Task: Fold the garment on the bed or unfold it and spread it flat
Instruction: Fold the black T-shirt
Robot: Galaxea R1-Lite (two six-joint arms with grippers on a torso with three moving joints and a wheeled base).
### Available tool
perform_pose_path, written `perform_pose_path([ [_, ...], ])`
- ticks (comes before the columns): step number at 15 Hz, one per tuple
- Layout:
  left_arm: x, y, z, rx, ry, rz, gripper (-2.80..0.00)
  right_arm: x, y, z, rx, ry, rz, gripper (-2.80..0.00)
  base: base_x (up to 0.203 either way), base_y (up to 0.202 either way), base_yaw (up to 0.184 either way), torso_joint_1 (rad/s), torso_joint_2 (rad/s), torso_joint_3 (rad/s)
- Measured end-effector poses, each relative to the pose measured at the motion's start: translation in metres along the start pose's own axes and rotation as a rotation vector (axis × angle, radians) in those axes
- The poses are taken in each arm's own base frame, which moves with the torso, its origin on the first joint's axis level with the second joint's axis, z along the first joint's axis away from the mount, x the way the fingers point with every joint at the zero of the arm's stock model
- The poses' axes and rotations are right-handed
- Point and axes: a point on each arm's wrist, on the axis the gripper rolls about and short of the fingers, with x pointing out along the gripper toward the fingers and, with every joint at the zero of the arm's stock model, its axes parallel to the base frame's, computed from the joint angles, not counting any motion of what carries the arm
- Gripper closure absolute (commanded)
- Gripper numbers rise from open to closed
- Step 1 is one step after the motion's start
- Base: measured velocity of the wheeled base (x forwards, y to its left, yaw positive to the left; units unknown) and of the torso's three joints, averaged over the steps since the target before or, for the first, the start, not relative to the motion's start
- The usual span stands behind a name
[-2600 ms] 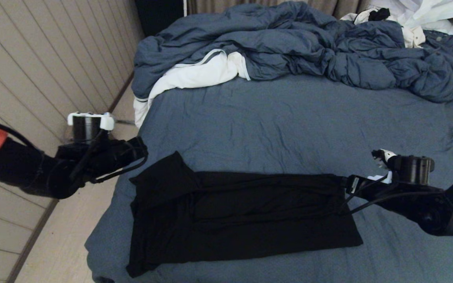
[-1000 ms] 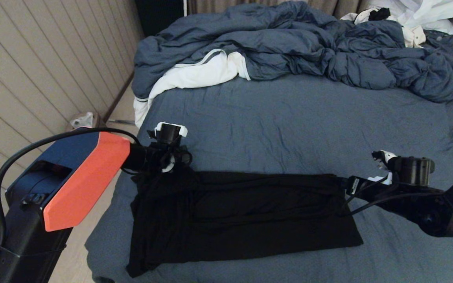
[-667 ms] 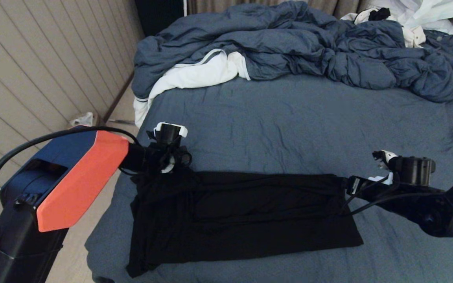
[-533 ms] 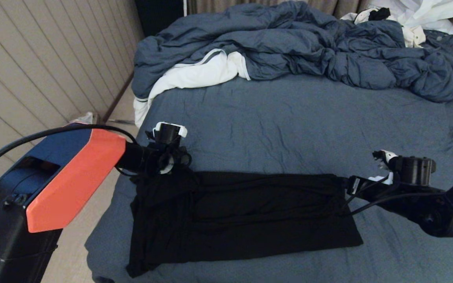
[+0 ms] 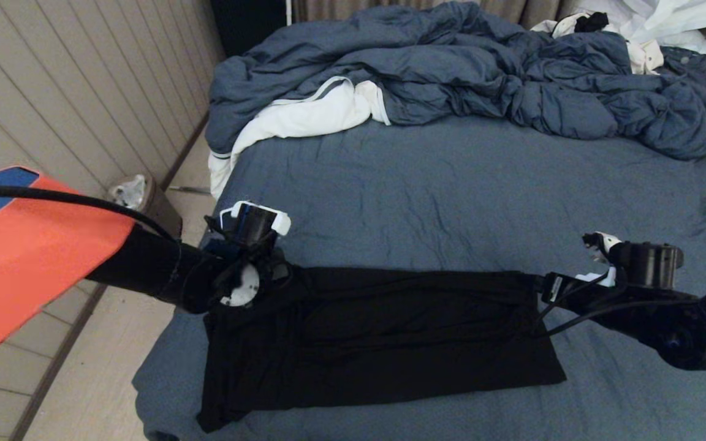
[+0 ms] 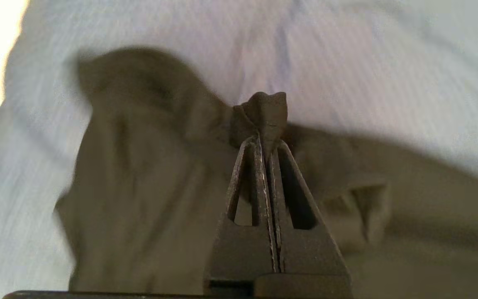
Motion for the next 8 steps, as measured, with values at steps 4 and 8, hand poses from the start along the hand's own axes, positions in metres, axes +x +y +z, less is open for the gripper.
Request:
perform_pose_path([
  [4,-0.044,-0.011,-0.023,0.014,-0.012,-0.033,0.00,0.002,-0.001,0.000,0.001,0.002,-0.002,-2.80,0.000,0.000,0.000,0.000,0.00,0.000],
  [8,-0.066,-0.015,-0.045,0.082,-0.002,-0.016,0.00,0.007,-0.003,-0.002,0.002,0.008,-0.005,-2.80,0.000,0.000,0.000,0.000,0.00,0.000],
])
